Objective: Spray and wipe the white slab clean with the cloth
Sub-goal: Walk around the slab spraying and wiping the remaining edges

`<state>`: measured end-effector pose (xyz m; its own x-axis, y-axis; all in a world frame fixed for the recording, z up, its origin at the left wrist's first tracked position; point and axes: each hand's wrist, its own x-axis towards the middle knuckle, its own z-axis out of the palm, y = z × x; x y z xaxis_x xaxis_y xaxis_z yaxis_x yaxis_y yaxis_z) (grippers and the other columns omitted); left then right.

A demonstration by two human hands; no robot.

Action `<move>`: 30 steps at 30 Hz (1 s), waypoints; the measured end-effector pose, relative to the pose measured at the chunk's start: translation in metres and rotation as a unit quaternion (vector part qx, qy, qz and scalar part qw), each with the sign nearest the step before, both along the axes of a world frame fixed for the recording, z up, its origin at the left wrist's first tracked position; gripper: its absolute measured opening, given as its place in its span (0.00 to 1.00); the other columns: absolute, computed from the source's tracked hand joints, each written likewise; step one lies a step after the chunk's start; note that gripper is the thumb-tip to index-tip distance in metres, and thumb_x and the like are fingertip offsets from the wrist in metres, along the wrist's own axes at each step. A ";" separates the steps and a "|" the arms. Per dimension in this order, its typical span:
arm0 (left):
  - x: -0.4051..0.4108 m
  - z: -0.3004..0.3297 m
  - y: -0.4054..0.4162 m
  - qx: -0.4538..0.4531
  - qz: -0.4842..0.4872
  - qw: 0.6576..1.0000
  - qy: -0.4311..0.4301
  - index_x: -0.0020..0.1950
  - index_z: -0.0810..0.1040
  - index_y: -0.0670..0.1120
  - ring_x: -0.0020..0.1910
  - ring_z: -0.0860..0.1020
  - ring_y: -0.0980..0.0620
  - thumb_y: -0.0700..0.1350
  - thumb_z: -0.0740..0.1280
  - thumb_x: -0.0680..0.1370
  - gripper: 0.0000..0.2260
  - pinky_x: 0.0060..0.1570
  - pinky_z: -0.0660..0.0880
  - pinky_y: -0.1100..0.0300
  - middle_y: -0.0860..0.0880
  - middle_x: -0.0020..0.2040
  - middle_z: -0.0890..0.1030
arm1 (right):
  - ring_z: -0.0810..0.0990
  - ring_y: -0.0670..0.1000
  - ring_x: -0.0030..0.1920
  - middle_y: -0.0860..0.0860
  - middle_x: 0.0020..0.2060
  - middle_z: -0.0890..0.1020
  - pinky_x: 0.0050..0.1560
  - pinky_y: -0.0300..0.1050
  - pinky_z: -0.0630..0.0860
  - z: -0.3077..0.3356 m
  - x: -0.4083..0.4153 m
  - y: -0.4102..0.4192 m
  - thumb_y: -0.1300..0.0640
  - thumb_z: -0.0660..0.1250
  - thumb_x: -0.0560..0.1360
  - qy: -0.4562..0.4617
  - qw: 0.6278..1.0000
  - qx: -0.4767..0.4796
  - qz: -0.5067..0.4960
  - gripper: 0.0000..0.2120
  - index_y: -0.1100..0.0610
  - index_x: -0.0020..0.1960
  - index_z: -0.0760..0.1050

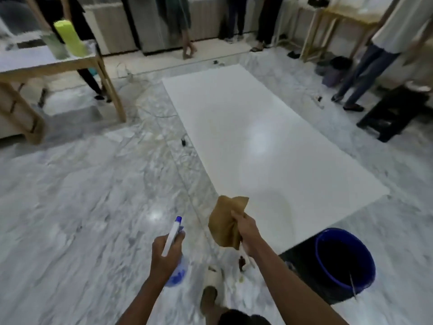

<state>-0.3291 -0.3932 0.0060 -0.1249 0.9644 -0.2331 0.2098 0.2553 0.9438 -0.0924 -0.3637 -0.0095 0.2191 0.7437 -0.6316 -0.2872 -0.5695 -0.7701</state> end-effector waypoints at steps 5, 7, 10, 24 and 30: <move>0.037 -0.003 0.113 0.019 -0.103 0.994 -0.017 0.30 0.74 0.33 0.20 0.71 0.48 0.39 0.70 0.81 0.20 0.24 0.67 0.60 0.43 0.22 0.71 | 0.80 0.55 0.56 0.54 0.59 0.81 0.55 0.53 0.79 -0.021 0.049 0.060 0.47 0.68 0.79 0.005 0.994 -0.007 -0.113 0.23 0.57 0.69 0.73; 0.052 0.001 0.153 0.026 -0.136 0.990 -0.030 0.36 0.78 0.35 0.22 0.72 0.49 0.44 0.72 0.80 0.17 0.27 0.68 0.58 0.43 0.23 0.72 | 0.80 0.55 0.57 0.54 0.59 0.81 0.55 0.53 0.78 -0.027 0.060 0.078 0.48 0.68 0.78 0.006 0.990 -0.017 -0.139 0.22 0.56 0.69 0.73; 0.072 0.008 0.206 0.025 -0.182 0.983 -0.012 0.44 0.82 0.40 0.26 0.73 0.48 0.43 0.70 0.81 0.08 0.29 0.68 0.55 0.43 0.26 0.72 | 0.78 0.56 0.60 0.53 0.61 0.80 0.60 0.55 0.77 -0.021 0.066 0.097 0.48 0.69 0.78 0.003 0.984 -0.031 -0.173 0.22 0.56 0.69 0.74; 0.196 0.010 0.373 0.028 -0.452 0.892 -0.007 0.33 0.78 0.45 0.23 0.75 0.57 0.40 0.69 0.82 0.17 0.34 0.74 0.59 0.50 0.22 0.75 | 0.80 0.57 0.60 0.54 0.59 0.82 0.66 0.59 0.75 -0.025 0.079 0.142 0.49 0.69 0.77 0.010 0.893 -0.042 -0.448 0.21 0.55 0.68 0.75; 0.236 -0.011 0.401 0.004 -0.530 0.848 -0.014 0.46 0.85 0.37 0.36 0.77 0.48 0.45 0.70 0.81 0.11 0.46 0.75 0.51 0.57 0.27 0.76 | 0.78 0.55 0.62 0.52 0.62 0.81 0.67 0.57 0.74 -0.011 0.063 0.136 0.51 0.68 0.79 -0.022 0.836 -0.056 -0.546 0.19 0.56 0.68 0.75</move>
<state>-0.0933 0.0073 -0.0052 0.8192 0.5322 -0.2136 0.2938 -0.0695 0.9533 -0.0289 -0.2278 -0.0205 0.7537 0.0215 -0.6569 -0.6551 -0.0556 -0.7535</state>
